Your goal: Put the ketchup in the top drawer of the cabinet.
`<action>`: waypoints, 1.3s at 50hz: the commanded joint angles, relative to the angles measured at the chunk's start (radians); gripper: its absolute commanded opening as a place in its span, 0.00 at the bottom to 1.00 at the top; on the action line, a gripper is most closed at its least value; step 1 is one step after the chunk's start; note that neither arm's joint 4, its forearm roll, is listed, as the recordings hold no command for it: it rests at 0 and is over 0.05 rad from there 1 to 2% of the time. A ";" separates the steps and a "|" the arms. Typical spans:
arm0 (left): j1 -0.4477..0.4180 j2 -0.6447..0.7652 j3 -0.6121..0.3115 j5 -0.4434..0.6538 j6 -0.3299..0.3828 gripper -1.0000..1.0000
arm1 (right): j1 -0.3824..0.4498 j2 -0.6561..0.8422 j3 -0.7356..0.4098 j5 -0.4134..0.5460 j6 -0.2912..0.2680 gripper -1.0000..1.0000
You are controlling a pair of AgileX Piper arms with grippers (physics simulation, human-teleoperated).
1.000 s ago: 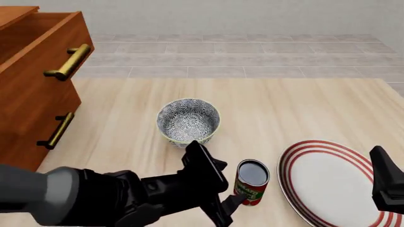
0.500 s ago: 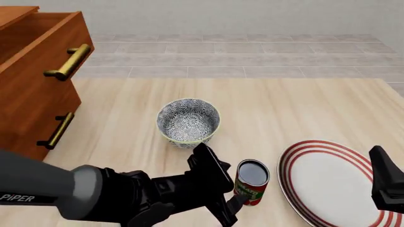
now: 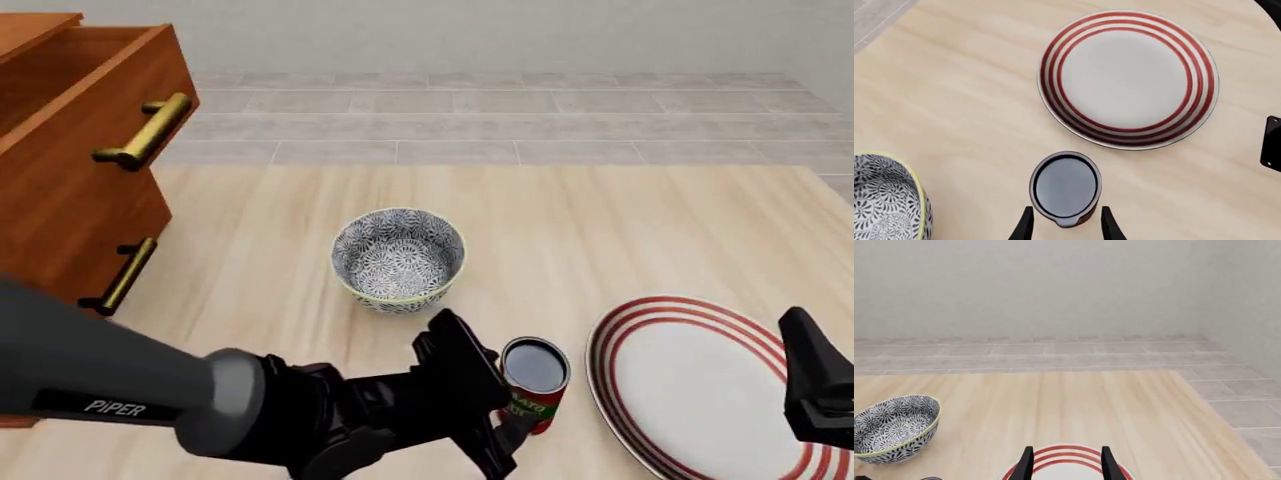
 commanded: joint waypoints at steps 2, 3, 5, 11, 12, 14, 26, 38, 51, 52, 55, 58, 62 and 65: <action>0.007 0.045 -0.028 -0.009 0.000 1.00 | -0.002 0.004 0.000 -0.002 0.012 1.00; 0.010 0.054 -0.032 -0.012 -0.001 1.00 | -0.002 0.006 0.000 -0.003 0.014 1.00; 0.013 0.063 -0.039 -0.011 0.001 1.00 | 0.001 0.009 0.000 -0.005 0.017 1.00; 0.013 0.062 -0.057 0.005 0.005 1.00 | -0.001 0.011 0.000 -0.006 0.021 1.00; 0.013 0.063 -0.060 0.007 0.007 1.00 | -0.001 0.010 0.000 -0.006 0.022 1.00; 0.012 0.064 -0.064 0.008 0.010 1.00 | -0.001 0.010 0.000 -0.006 0.023 1.00; 0.009 0.074 -0.089 0.019 0.006 1.00 | -0.001 0.008 0.000 -0.005 0.025 1.00; 0.004 0.081 -0.097 0.023 0.011 1.00 | 0.000 0.007 0.000 -0.004 0.026 1.00; 0.000 0.036 -0.069 0.018 0.029 0.00 | -0.003 0.011 0.000 -0.006 0.023 1.00; 0.000 0.036 -0.069 0.018 0.029 0.00 | -0.003 0.011 0.000 -0.006 0.023 1.00; -0.003 0.021 -0.060 0.018 0.036 0.00 | -0.002 0.011 0.000 -0.006 0.022 1.00; -0.021 -0.009 -0.053 0.026 0.035 0.00 | -0.001 0.013 0.000 -0.007 0.020 1.00; -0.008 -0.031 -0.044 0.029 0.028 0.00 | 0.000 0.014 0.000 -0.008 0.019 1.00; 0.003 -0.049 -0.034 0.029 0.018 0.00 | 0.001 0.015 0.000 -0.009 0.020 1.00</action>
